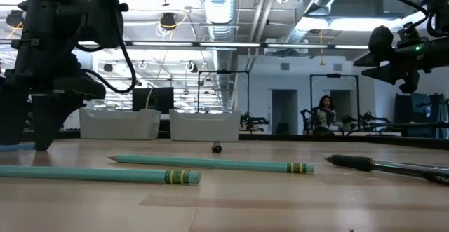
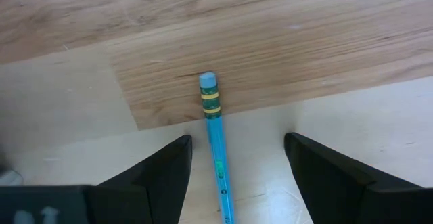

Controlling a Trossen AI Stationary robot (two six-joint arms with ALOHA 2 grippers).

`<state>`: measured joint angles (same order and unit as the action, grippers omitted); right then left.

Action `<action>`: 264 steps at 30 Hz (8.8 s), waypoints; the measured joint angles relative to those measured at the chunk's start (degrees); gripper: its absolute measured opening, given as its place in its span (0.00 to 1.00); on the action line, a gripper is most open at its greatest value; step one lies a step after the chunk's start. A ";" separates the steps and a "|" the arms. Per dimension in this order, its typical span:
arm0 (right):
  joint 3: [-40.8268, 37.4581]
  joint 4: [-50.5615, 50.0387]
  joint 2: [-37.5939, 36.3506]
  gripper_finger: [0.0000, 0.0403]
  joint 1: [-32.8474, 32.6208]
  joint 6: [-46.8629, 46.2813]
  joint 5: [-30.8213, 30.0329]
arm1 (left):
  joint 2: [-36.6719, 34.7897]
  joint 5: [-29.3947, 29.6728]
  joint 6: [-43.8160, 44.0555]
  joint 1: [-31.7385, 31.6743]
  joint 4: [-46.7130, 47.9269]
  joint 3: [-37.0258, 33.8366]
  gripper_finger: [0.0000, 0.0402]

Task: Sort pens & pencils
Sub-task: Put the blue pencil into the left gray bin

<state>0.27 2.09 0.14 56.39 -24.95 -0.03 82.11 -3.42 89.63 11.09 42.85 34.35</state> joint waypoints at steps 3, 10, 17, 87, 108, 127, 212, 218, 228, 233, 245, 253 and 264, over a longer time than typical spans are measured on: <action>0.00 0.00 0.02 0.53 0.01 -0.02 0.00 | 0.00 -0.02 0.01 0.00 -0.04 0.00 0.59; 0.00 0.02 0.01 0.53 0.01 -0.02 0.00 | 0.00 -0.35 0.06 0.00 -0.39 0.02 0.50; -0.02 0.02 0.02 0.53 0.00 -0.02 -0.02 | 0.00 -0.25 0.06 0.02 -0.52 0.07 0.34; 0.00 0.03 0.02 0.53 0.00 -0.07 -0.04 | 0.61 10.79 -9.27 -2.91 3.55 8.95 0.03; -0.01 0.05 0.15 0.53 -0.01 -0.13 -0.04 | 0.34 23.31 -62.00 -26.83 12.30 39.98 0.03; 0.00 0.04 0.17 0.53 -0.01 -7.06 -0.26 | 0.53 21.42 -98.44 -53.66 21.67 47.34 0.03; -0.01 -0.44 0.24 0.53 0.01 -10.08 -0.46 | 19.30 17.20 -109.93 -60.76 13.64 45.99 0.03; 0.00 -0.44 0.24 0.53 -0.01 -10.10 -0.46 | 19.30 17.47 -111.41 -61.33 13.69 45.99 0.03; -0.02 -0.44 0.24 0.53 -0.01 -10.08 -0.46 | 19.30 14.47 -110.12 -62.34 14.19 45.99 0.02; 0.00 -0.44 0.24 0.53 0.01 -10.08 -0.46 | 19.30 14.30 -110.08 -62.47 14.33 45.99 0.03; 0.00 -0.52 0.24 0.53 0.01 -10.08 -0.44 | 22.43 13.71 -108.00 -62.41 15.15 46.03 0.02; -0.02 -1.40 0.26 0.53 -0.10 -10.08 -0.28 | 25.88 14.24 -108.38 -61.22 12.66 46.01 0.02; 0.00 -1.40 0.26 0.53 -0.10 -10.05 -0.31 | 25.88 14.38 -107.70 -61.68 13.44 46.01 0.03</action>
<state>0.27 0.69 0.40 56.29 -35.00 -0.34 107.98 10.96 -18.07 -50.59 56.29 80.36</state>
